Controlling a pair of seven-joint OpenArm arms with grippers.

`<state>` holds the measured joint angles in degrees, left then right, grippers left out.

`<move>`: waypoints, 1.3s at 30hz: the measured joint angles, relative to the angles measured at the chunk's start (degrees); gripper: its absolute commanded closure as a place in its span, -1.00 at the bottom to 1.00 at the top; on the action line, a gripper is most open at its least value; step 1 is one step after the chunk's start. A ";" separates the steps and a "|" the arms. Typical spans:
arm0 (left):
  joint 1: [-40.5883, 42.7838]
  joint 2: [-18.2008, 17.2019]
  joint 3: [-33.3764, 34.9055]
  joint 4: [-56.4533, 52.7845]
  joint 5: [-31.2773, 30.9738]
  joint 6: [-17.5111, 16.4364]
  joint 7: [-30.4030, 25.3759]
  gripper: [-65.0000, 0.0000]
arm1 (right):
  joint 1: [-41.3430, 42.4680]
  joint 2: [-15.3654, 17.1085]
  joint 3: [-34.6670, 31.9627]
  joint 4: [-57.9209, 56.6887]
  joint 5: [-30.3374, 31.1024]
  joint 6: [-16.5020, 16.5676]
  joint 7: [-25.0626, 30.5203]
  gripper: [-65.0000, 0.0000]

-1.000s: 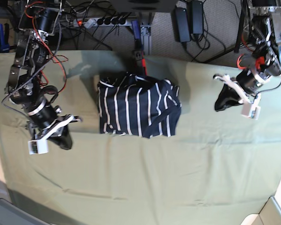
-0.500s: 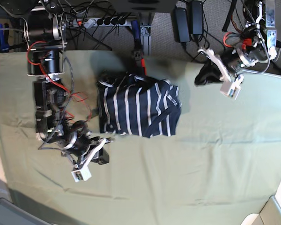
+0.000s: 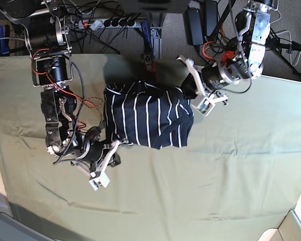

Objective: Fold the T-shirt properly
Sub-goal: 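Grasp the folded bundle's sides with both grippers and rotate it, then square the folded bundle by pressing its sides with both grippers, then release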

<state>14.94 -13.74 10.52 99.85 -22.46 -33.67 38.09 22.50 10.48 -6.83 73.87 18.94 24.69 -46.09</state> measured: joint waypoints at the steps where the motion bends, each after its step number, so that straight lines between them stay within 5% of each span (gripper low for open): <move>1: -1.25 0.28 0.24 -1.51 0.20 0.02 0.09 1.00 | -0.09 0.00 0.00 0.00 0.04 0.00 -0.55 1.00; 10: -10.84 1.20 0.33 -15.58 -1.46 -0.68 -4.26 1.00 | -1.31 6.01 -0.15 0.02 9.16 0.00 -3.08 1.00; 18: -18.34 1.84 0.33 -21.07 0.98 -0.90 -4.22 1.00 | -7.23 7.93 -0.24 0.83 17.59 0.83 -4.37 1.00; 26: -23.26 3.39 2.29 -21.40 2.05 -0.39 -5.11 1.00 | -13.66 9.20 -0.09 10.45 18.16 0.90 -5.31 1.00; 34: -25.94 9.16 4.46 -26.93 4.83 0.35 -7.93 1.00 | -18.25 9.20 -0.09 18.29 18.14 0.87 -8.46 1.00; 39: -28.46 8.96 4.42 -32.39 5.01 0.35 -9.01 1.00 | -21.07 9.05 -0.07 19.54 18.12 0.90 -8.28 1.00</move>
<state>-13.52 -4.78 14.94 67.46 -17.45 -33.32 29.08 1.43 19.53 -6.90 93.41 37.06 25.58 -54.37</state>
